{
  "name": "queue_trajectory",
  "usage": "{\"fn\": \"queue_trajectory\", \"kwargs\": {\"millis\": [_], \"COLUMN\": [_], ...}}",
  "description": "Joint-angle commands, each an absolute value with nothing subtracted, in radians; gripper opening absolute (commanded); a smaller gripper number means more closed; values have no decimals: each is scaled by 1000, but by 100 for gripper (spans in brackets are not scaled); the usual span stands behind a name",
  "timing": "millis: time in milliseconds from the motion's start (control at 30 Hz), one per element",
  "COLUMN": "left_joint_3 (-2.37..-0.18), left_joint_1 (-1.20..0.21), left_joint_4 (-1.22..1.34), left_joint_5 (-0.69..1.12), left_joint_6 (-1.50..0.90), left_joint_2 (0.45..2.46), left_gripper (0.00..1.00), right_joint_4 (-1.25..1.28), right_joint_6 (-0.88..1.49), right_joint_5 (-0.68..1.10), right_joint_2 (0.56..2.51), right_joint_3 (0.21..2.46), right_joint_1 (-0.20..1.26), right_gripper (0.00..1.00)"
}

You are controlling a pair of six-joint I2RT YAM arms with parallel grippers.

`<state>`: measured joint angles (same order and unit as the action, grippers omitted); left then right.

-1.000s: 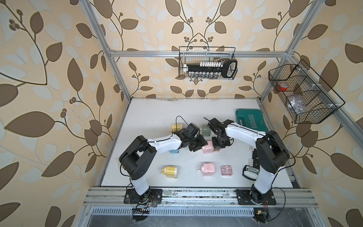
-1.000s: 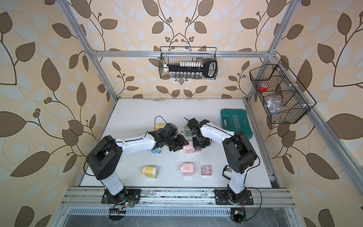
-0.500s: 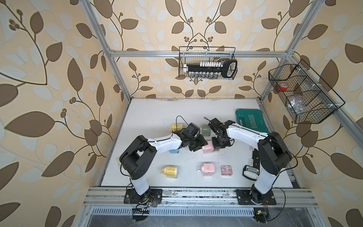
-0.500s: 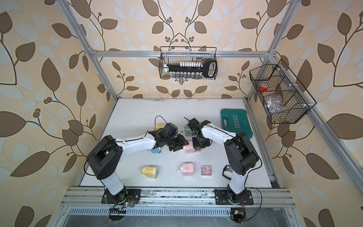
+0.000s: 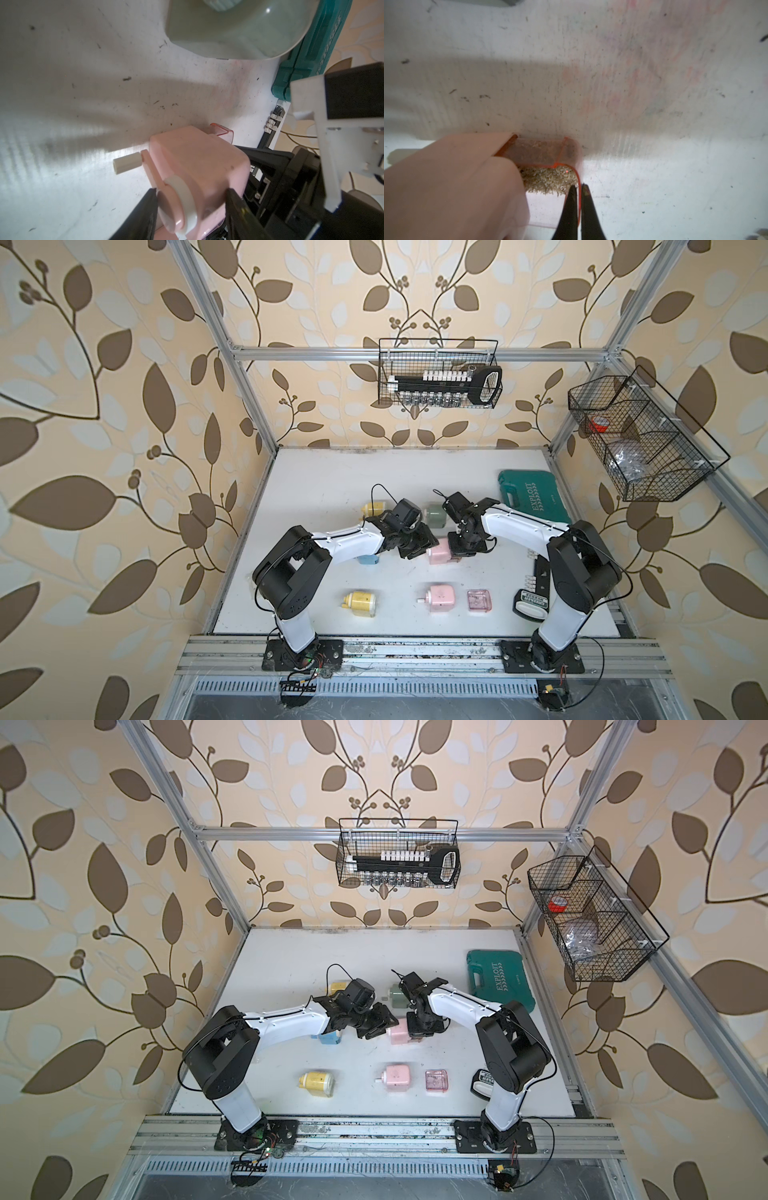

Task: Put the tray back into the pencil sharpener
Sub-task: Close the container of the pencil sharpener.

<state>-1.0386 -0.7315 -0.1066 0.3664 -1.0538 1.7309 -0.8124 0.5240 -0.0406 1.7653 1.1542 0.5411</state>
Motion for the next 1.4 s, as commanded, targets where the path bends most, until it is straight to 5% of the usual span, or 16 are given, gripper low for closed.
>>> {"fn": "queue_trajectory", "kwargs": {"millis": [0, 1367], "left_joint_3": [-1033, -1028], "left_joint_1": [-727, -727], "left_joint_4": [-154, -140], "left_joint_5": [365, 373], "left_joint_6": [-1040, -1043], "left_joint_2": [1765, 1783], "left_gripper": [53, 52], "right_joint_4": [-786, -774], "right_joint_6": [549, 551], "right_joint_5": [6, 61], "right_joint_2": [1739, 1713], "right_joint_3": [1125, 1158], "right_joint_1": [539, 559], "right_gripper": [0, 1]}}
